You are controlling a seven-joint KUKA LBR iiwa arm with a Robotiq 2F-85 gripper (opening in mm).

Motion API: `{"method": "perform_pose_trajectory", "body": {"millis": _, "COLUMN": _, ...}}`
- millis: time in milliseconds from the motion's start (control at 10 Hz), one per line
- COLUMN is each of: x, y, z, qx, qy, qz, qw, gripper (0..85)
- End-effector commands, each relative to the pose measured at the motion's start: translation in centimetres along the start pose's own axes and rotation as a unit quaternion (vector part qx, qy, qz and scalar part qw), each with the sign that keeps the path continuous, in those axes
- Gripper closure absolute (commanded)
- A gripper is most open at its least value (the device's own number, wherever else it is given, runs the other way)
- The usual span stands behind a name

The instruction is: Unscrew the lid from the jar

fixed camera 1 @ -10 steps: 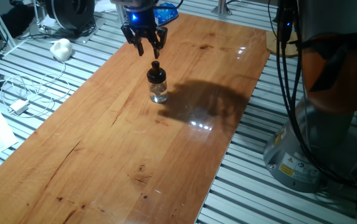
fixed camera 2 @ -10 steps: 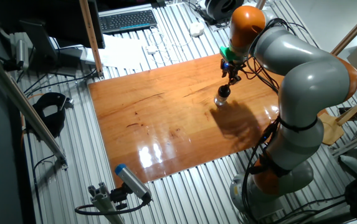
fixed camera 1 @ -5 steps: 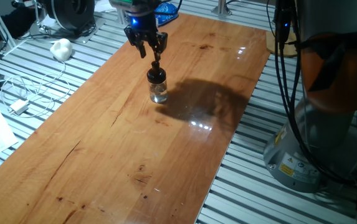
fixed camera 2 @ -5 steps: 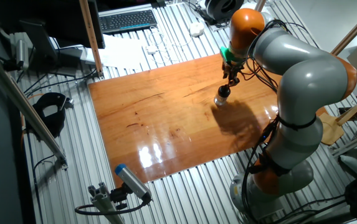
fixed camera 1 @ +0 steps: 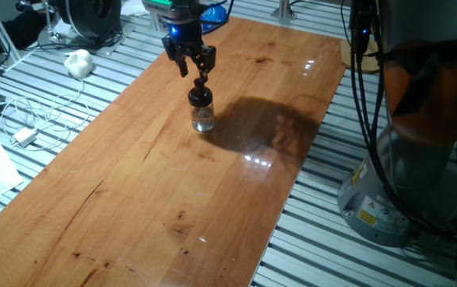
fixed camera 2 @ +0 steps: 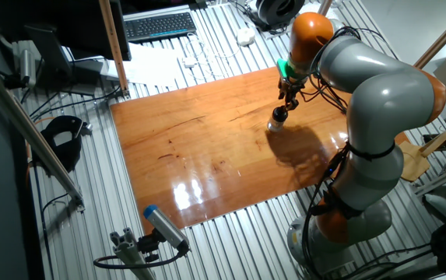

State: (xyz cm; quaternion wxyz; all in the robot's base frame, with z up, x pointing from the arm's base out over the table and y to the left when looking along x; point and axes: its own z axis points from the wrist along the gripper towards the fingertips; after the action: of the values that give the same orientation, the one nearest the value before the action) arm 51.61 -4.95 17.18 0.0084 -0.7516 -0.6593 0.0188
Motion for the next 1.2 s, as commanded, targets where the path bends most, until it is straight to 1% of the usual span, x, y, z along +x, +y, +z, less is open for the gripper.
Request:
{"method": "perform_pose_trajectory", "body": {"millis": 0, "x": 0.1, "y": -0.1, "z": 0.1, "qx": 0.0, "qy": -0.002, "qz": 0.002, "qw": 1.0, "gripper": 17.0}}
{"method": "perform_pose_trajectory", "body": {"millis": 200, "x": 0.1, "y": -0.1, "z": 0.0, "qx": 0.0, "qy": -0.006, "qz": 0.005, "qw": 1.0, "gripper": 17.0}}
{"method": "perform_pose_trajectory", "body": {"millis": 700, "x": 0.2, "y": -0.1, "z": 1.2, "qx": -0.002, "qy": -0.004, "qz": 0.016, "qw": 0.9999, "gripper": 17.0}}
{"method": "perform_pose_trajectory", "body": {"millis": 900, "x": 0.2, "y": 0.0, "z": 1.9, "qx": -0.007, "qy": -0.004, "qz": 0.019, "qw": 0.9998, "gripper": 17.0}}
{"method": "perform_pose_trajectory", "body": {"millis": 1100, "x": 0.3, "y": 0.0, "z": 2.3, "qx": -0.01, "qy": -0.002, "qz": 0.022, "qw": 0.9997, "gripper": 17.0}}
